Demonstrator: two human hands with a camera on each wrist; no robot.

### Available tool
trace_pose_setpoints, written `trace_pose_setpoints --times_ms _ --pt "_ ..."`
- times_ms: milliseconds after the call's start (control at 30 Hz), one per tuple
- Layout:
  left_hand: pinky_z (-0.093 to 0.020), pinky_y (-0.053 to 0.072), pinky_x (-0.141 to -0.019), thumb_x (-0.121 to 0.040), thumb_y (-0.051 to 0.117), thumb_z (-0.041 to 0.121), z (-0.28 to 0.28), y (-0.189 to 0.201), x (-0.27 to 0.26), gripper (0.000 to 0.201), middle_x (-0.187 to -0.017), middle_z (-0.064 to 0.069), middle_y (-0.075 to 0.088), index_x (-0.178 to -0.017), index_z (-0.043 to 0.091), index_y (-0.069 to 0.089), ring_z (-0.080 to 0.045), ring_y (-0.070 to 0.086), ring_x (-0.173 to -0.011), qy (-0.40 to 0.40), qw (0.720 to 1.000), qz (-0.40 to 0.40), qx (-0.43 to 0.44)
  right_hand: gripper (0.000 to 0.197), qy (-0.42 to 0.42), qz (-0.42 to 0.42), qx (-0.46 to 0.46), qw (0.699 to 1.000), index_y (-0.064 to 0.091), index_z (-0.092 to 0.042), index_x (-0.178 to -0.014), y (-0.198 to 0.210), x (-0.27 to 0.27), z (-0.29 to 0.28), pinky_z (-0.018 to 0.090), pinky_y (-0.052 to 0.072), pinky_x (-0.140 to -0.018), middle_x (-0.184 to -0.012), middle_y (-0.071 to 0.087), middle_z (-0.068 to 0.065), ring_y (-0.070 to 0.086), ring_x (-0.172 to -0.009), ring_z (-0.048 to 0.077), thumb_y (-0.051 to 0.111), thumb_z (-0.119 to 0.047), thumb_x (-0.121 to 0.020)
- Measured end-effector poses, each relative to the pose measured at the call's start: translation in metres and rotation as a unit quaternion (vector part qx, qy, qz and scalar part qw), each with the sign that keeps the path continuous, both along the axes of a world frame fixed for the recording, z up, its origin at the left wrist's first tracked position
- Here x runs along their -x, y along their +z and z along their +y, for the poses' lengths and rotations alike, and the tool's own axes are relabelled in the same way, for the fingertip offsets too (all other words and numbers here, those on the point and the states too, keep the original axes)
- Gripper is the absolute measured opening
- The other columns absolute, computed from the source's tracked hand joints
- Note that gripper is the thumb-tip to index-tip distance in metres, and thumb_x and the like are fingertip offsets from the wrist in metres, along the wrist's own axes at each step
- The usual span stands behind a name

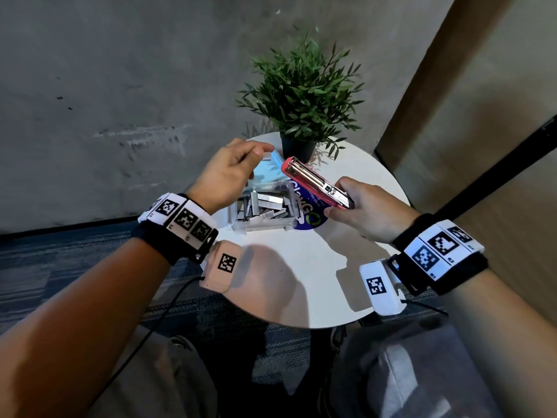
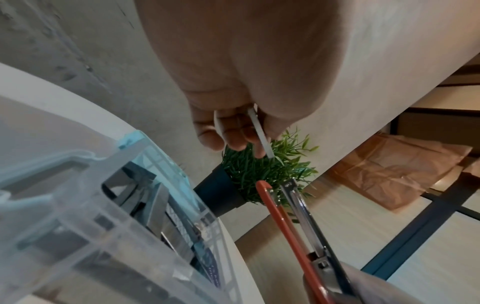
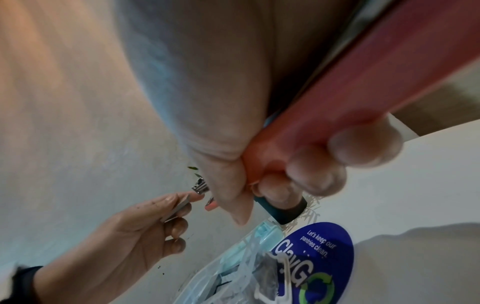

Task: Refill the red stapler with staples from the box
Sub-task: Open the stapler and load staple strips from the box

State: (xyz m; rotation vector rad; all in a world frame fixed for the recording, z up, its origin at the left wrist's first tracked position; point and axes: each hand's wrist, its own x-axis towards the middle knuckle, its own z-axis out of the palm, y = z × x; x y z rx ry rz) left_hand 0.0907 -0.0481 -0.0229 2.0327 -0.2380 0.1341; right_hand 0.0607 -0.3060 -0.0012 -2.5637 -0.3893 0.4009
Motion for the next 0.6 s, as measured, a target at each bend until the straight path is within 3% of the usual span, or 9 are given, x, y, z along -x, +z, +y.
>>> trace_pose_setpoints --times_ms 133,267,367,433,500,600 --pt "-0.025 0.052 -0.066 -0.102 0.049 0.011 0.0 0.004 0.003 0.024 -0.085 0.006 0.054 -0.115 0.013 0.069 -0.008 0.055 -0.063 -0.023 1.0 -0.003 0.016 0.024 0.006 -0.005 0.01 1.0 0.051 -0.015 -0.098 -0.003 -0.001 0.002 0.02 0.032 -0.044 -0.072 0.056 -0.002 0.049 -0.048 0.006 0.063 -0.036 -0.093" --pt "-0.02 0.054 -0.061 -0.098 0.055 0.003 -0.005 0.008 0.006 0.016 -0.062 0.01 0.067 -0.105 0.005 0.069 -0.005 0.059 -0.057 -0.027 0.992 0.029 0.121 0.024 0.015 -0.004 0.012 1.0 0.051 -0.016 -0.098 -0.004 -0.001 0.005 0.024 0.031 -0.048 -0.073 0.057 -0.001 0.05 -0.052 0.008 0.064 -0.035 -0.093" --pt "-0.019 0.056 -0.074 -0.095 0.057 -0.001 -0.003 0.01 0.005 0.016 -0.073 0.007 0.073 -0.102 0.006 0.07 -0.006 0.066 -0.068 -0.023 0.983 0.041 0.179 0.023 0.016 -0.004 0.016 1.0 0.05 -0.018 -0.096 -0.006 -0.001 0.006 0.024 0.031 -0.049 -0.069 0.052 -0.006 0.049 -0.054 0.007 0.065 -0.035 -0.092" --pt "-0.02 0.056 -0.079 -0.093 0.057 -0.004 -0.001 0.01 0.005 0.018 -0.084 -0.006 0.072 -0.105 0.004 0.069 -0.007 0.069 -0.074 -0.026 0.979 0.05 0.195 0.023 0.014 -0.004 0.016 1.0 0.049 -0.018 -0.095 -0.006 -0.001 0.006 0.025 0.032 -0.049 -0.067 0.05 -0.007 0.048 -0.054 0.007 0.065 -0.034 -0.092" --pt "-0.02 0.056 -0.08 -0.092 0.059 -0.005 -0.001 0.012 0.007 0.019 -0.088 -0.013 0.07 -0.107 0.003 0.069 -0.009 0.07 -0.075 -0.031 0.979 0.058 0.192 0.023 0.013 -0.002 0.014 1.0 0.049 -0.018 -0.095 -0.006 -0.001 0.007 0.026 0.032 -0.049 -0.067 0.05 -0.007 0.048 -0.054 0.008 0.065 -0.034 -0.092" --pt "-0.021 0.058 -0.076 -0.089 0.064 -0.003 -0.003 0.013 0.01 0.016 -0.084 -0.008 0.073 -0.102 0.005 0.069 -0.01 0.072 -0.072 -0.034 0.977 0.061 0.202 0.024 0.013 0.003 0.01 1.0 0.05 -0.016 -0.097 -0.005 -0.001 0.007 0.026 0.032 -0.049 -0.067 0.05 -0.006 0.047 -0.053 0.008 0.066 -0.033 -0.092"
